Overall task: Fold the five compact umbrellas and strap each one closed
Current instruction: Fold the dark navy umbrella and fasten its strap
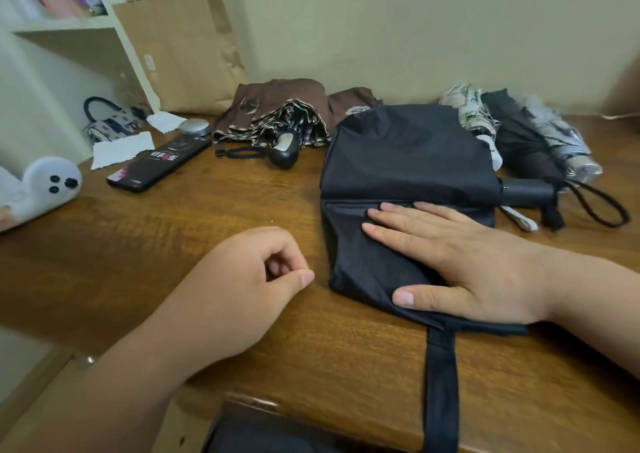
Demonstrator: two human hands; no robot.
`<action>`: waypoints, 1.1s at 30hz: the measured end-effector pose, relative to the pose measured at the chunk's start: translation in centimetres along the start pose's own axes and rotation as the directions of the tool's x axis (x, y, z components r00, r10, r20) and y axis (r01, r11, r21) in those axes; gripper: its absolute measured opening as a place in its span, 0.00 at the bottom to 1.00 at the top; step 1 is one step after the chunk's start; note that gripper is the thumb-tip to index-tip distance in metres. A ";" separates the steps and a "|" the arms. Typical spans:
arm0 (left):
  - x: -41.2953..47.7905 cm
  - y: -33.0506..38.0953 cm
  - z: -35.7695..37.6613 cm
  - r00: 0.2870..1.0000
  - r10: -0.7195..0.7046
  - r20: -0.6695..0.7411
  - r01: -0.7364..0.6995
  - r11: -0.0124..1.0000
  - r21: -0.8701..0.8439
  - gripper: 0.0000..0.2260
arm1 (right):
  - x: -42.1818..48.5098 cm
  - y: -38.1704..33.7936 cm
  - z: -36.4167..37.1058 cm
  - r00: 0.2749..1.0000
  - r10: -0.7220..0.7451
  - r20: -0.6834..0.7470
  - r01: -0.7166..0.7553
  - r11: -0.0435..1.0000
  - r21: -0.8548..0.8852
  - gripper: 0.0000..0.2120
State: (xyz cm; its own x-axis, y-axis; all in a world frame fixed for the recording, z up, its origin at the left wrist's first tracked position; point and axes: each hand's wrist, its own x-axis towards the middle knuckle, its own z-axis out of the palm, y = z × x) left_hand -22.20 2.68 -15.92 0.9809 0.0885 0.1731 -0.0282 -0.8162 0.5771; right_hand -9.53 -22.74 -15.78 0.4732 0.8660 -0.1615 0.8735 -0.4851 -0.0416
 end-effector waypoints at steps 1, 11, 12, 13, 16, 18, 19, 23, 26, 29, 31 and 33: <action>0.0 0.0 -0.1 0.997 0.077 -0.018 -0.076 0.997 0.022 0.04 | 0.0 0.0 0.0 1.000 0.001 0.004 -0.001 1.000 -0.004 0.40; 2.1 -0.3 1.3 0.728 0.653 0.208 -0.685 0.678 0.268 0.10 | 0.1 -0.1 0.0 1.000 0.009 -0.005 -0.008 1.000 0.023 0.41; 2.0 -0.6 1.6 0.730 0.646 0.222 -0.683 0.689 0.243 0.10 | 0.1 -0.1 0.0 1.000 0.011 -0.006 -0.010 1.000 0.029 0.41; 1.8 -0.8 1.9 0.736 0.638 0.227 -0.676 0.706 0.211 0.09 | 0.1 -0.1 0.0 1.000 0.012 -0.008 -0.012 1.000 0.025 0.42; 1.0 -0.7 1.5 0.799 0.511 0.317 -0.569 0.813 0.123 0.16 | 0.1 0.1 0.1 1.000 0.007 -0.016 -0.006 1.000 0.017 0.42; 0.4 -0.7 0.4 0.798 0.403 0.447 -0.521 0.835 0.178 0.27 | 0.0 0.1 0.1 1.000 0.003 -0.013 -0.002 1.000 0.025 0.43; 0.1 -0.7 -0.1 0.769 0.373 0.519 -0.534 0.821 0.203 0.29 | 0.0 0.2 0.1 1.000 0.001 -0.012 -0.001 1.000 0.020 0.43; 0.0 -2.3 -0.1 0.684 0.489 0.541 -0.662 0.727 0.180 0.31 | -0.3 0.6 0.2 1.000 -0.002 -0.008 0.002 1.000 0.014 0.44; 0.2 -3.4 -0.1 0.664 0.479 0.575 -0.668 0.725 0.167 0.31 | -1.0 1.2 0.2 1.000 0.002 -0.007 -0.002 0.999 0.040 0.48; 0.7 -3.9 0.0 0.652 0.555 0.517 -0.713 0.681 0.167 0.28 | -1.9 1.3 0.0 1.000 0.010 -0.005 -0.009 0.996 0.084 0.51; 1.2 -3.3 -0.5 0.672 0.600 0.433 -0.699 0.708 0.104 0.22 | -2.1 1.3 -0.2 1.000 0.012 0.003 -0.012 0.994 0.106 0.51; 2.6 -1.5 -1.3 0.783 0.543 0.305 -0.587 0.806 0.071 0.16 | -2.2 1.3 -0.3 1.000 0.013 0.009 -0.014 0.993 0.121 0.52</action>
State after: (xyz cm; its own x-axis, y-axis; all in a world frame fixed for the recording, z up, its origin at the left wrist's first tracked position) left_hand -19.87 4.83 -15.28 0.8110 -0.5479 0.2053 -0.5849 -0.7506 0.3074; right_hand -9.41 -25.23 -15.16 0.4839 0.8583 -0.1709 0.8462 -0.5087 -0.1586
